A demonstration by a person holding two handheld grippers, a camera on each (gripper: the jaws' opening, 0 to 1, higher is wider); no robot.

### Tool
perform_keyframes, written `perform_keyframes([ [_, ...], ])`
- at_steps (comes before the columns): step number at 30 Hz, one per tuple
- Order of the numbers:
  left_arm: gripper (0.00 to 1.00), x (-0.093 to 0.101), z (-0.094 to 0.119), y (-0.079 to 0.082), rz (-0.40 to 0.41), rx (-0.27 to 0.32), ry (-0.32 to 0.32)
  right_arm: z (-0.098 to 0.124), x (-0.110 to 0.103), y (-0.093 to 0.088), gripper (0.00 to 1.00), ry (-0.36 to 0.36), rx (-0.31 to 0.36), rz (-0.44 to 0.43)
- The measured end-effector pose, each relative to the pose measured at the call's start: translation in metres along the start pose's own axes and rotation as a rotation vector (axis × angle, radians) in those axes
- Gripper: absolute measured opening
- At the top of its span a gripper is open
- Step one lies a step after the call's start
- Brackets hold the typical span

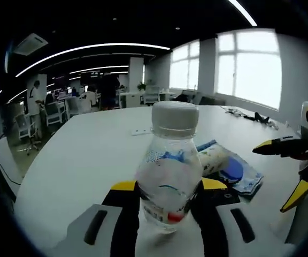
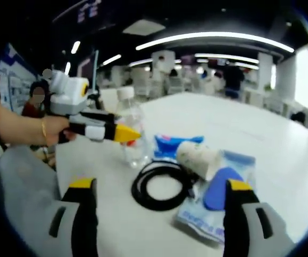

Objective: Arrange the tabletop items into an orderly group along one side of the table until the central work area is clear of visible clutter.

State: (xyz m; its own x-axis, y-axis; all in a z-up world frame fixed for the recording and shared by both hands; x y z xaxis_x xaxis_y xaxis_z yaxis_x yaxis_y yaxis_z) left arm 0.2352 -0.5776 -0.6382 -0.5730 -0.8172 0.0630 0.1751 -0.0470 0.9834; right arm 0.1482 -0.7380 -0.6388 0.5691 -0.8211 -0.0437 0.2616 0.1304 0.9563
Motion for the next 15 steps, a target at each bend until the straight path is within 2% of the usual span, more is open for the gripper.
perform_keyframes([
  [6, 0.42, -0.0017, -0.0006, 0.0000, -0.008, -0.001, -0.034, 0.0065, 0.0052, 0.0009, 0.97, -0.007, -0.001, 0.004],
  [13, 0.41, -0.0035, -0.0013, -0.0001, -0.018, 0.003, -0.102, 0.0070, 0.0056, 0.0015, 0.96, -0.007, -0.003, 0.008],
  [15, 0.41, -0.0011, -0.0014, -0.0002, -0.033, 0.012, -0.139, 0.0067, 0.0055, 0.0012, 0.96, -0.008, -0.005, 0.008],
])
Point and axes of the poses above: the point that each gripper's makers call its tool centre point, and the gripper's own axes: z roughly backward along the fingers, x roughly to its right, y roughly out of its top, the point moved 4 cm from there along z, roughly backward along the fingers, and after that the axes turned 11 degrees about x, right-handed, at the moved point
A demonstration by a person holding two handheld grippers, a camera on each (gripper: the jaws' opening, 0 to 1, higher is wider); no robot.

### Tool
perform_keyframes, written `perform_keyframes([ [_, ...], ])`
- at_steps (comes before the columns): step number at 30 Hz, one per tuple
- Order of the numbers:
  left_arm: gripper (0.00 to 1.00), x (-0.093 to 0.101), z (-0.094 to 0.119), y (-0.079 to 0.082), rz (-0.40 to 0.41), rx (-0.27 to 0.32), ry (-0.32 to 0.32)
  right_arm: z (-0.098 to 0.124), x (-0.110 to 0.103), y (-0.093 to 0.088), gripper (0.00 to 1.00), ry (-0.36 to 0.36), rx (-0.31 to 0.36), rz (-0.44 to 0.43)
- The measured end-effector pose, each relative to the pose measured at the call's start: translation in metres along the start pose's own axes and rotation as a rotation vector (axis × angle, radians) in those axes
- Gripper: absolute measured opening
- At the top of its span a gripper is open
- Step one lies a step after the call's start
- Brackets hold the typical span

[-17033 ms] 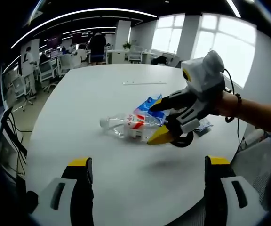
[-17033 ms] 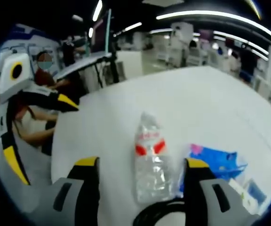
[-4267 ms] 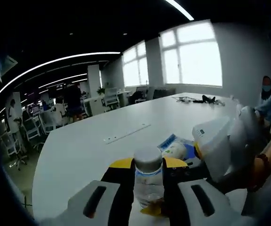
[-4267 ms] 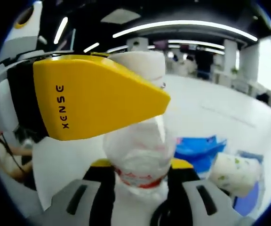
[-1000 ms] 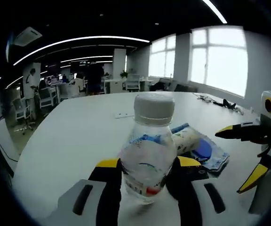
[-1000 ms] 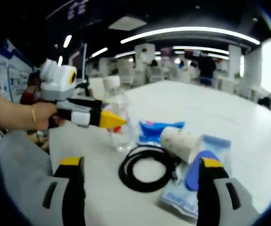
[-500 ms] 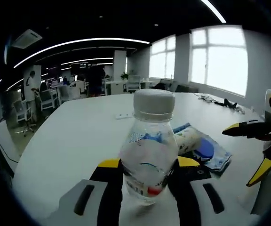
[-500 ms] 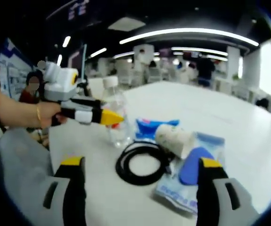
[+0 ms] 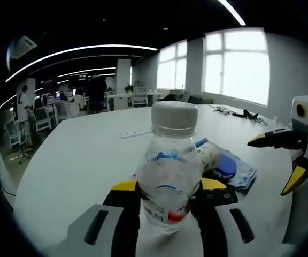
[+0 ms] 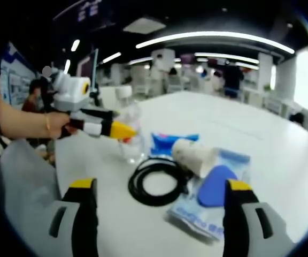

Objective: Arrange the tabletop items into an orderly group along one side of the table until the central work area is clear of visible clutter.

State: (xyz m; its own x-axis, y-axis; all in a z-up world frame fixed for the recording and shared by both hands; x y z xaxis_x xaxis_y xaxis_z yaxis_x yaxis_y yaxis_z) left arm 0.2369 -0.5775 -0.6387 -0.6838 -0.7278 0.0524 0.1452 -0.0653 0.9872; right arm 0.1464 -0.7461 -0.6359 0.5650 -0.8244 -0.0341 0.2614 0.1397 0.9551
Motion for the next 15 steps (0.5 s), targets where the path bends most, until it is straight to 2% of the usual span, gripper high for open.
perform_keyframes([
  [9, 0.40, 0.0019, 0.0032, -0.0003, -0.019, 0.013, -0.116, -0.0020, 0.0005, 0.0024, 0.95, -0.006, -0.001, 0.003],
  [15, 0.40, 0.0045, 0.0041, -0.0001, -0.016, 0.019, -0.138, -0.0061, -0.0019, 0.0036, 0.94, 0.001, -0.001, -0.001],
])
Point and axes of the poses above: the point that each gripper's makers call its tool centre point, and the gripper's own axes: z roughly backward along the fingers, x roughly to its right, y roughly out of its top, the point moved 4 cm from there along z, roughly backward along the fingers, and after that the axes turned 11 degrees about x, right-handed, at the moved point
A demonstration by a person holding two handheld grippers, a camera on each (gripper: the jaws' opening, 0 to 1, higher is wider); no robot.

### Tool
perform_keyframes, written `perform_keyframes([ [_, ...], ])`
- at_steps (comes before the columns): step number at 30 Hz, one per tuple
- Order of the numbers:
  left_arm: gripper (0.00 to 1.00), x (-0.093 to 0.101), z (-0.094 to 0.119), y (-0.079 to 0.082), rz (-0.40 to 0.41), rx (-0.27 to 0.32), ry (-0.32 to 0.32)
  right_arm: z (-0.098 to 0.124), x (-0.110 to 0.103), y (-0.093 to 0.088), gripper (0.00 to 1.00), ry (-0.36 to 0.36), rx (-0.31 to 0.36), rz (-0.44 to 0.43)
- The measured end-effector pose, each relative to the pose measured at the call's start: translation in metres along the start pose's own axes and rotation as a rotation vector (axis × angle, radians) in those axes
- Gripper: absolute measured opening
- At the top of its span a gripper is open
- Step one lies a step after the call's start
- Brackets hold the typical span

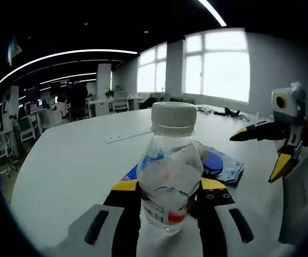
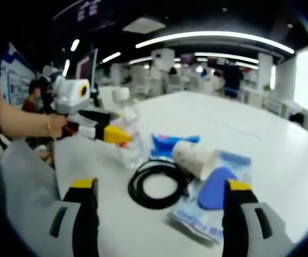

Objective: Arrange the tabletop items into an orderly group along one side of the table until the central work area is clear of visible clutter.

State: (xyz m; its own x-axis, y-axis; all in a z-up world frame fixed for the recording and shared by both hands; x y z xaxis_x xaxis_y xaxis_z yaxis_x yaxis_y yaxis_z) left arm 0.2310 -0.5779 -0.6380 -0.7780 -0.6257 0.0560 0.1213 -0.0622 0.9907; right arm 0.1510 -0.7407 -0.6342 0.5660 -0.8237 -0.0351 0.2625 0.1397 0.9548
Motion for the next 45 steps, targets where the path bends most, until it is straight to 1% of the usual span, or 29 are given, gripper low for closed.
perform_keyframes([
  [2, 0.40, 0.000, 0.000, 0.000, -0.006, 0.002, -0.008, -0.001, -0.001, 0.000, 0.94, 0.002, -0.001, -0.002],
  [6, 0.40, 0.000, 0.001, 0.000, 0.013, 0.003, -0.018, -0.001, -0.002, 0.001, 0.94, 0.007, -0.001, -0.005],
  [10, 0.39, -0.001, 0.001, 0.002, 0.021, 0.013, -0.011, -0.001, -0.003, 0.002, 0.93, 0.009, -0.003, -0.007],
  [14, 0.40, -0.007, 0.000, 0.008, 0.039, 0.025, -0.001, -0.001, -0.002, 0.002, 0.93, 0.006, -0.005, -0.010],
  [17, 0.40, -0.012, -0.002, 0.013, 0.032, 0.028, 0.004, -0.001, -0.001, 0.003, 0.93, 0.007, -0.004, -0.009],
  [20, 0.40, -0.020, -0.002, 0.018, 0.023, 0.033, 0.018, -0.002, -0.001, 0.002, 0.92, 0.008, -0.006, -0.011],
  [25, 0.40, -0.039, -0.004, 0.023, 0.010, 0.042, 0.037, -0.003, 0.000, 0.002, 0.91, 0.009, -0.012, -0.010],
  [31, 0.40, -0.060, -0.006, 0.029, -0.002, 0.039, 0.060, -0.005, 0.001, 0.003, 0.91, 0.011, -0.014, -0.009],
  [38, 0.40, -0.083, -0.011, 0.029, -0.012, 0.038, 0.075, -0.010, 0.004, 0.002, 0.90, 0.014, -0.024, -0.017],
  [43, 0.40, -0.097, -0.014, 0.031, -0.024, 0.039, 0.080, -0.014, 0.002, 0.006, 0.90, 0.021, -0.014, -0.025],
  [45, 0.40, -0.104, -0.017, 0.032, -0.023, 0.041, 0.081, -0.016, 0.002, 0.006, 0.90, 0.023, -0.021, -0.002],
])
Point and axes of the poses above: the point that each gripper's makers call its tool centre point, and the gripper's own axes: z roughly backward along the fingers, x roughly to its right, y roughly out of its top, the point moved 4 cm from there along z, roughly backward along the fingers, and after that the axes turned 11 degrees about x, right-handed, at the moved point
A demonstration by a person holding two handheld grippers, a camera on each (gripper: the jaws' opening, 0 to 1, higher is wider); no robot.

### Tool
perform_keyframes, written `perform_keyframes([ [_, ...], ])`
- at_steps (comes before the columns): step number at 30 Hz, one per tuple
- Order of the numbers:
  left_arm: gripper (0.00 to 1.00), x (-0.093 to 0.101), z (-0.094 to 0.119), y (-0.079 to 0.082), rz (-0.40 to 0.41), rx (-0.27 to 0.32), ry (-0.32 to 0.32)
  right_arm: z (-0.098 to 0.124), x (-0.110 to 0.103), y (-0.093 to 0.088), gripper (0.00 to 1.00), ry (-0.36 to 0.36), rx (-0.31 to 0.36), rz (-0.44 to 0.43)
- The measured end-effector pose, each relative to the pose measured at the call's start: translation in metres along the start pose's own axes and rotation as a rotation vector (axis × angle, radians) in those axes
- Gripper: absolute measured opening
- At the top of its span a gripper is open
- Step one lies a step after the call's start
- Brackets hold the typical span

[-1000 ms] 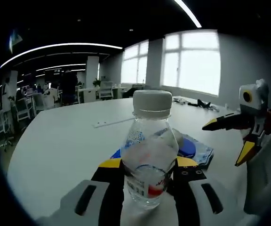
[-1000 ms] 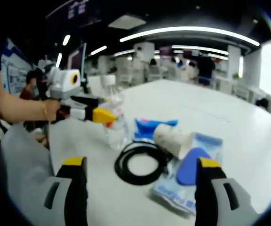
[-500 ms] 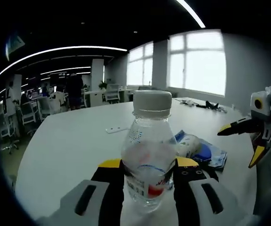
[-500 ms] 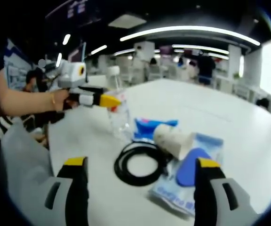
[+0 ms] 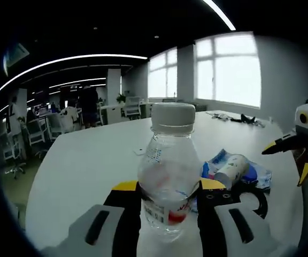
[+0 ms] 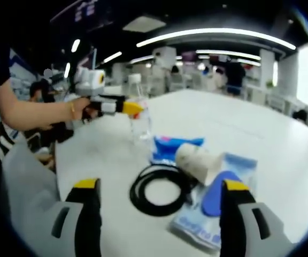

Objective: Arrange the tabletop items into an orderly group along one side of the table until the central work area is clear of visible clutter.

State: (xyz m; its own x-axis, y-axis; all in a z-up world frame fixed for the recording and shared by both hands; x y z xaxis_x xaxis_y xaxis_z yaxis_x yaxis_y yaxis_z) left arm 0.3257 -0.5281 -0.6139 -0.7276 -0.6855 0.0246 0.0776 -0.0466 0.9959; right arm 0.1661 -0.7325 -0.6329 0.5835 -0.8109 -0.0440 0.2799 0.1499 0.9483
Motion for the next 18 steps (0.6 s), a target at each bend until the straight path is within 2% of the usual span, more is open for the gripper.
perform_keyframes([
  [8, 0.40, -0.026, -0.012, 0.001, -0.018, 0.003, 0.010, -0.002, -0.002, 0.001, 0.90, 0.007, 0.001, 0.000],
  [18, 0.40, -0.046, -0.029, 0.000, -0.018, 0.008, 0.014, -0.003, 0.000, -0.001, 0.89, 0.013, -0.014, -0.018],
])
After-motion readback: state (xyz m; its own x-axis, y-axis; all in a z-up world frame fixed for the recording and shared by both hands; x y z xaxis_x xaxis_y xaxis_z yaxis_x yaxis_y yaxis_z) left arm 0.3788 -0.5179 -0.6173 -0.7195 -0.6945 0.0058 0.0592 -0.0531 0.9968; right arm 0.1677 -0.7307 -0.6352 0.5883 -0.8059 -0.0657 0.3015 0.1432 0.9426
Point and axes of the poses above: the point that each gripper's makers call its tool centre point, and the gripper's own axes: z roughly backward along the fingers, x roughly to its right, y roughly out of its top, the point moved 4 cm from there along z, roughly backward along the fingers, and after that the axes turned 11 degrees about x, right-handed, at the moved point
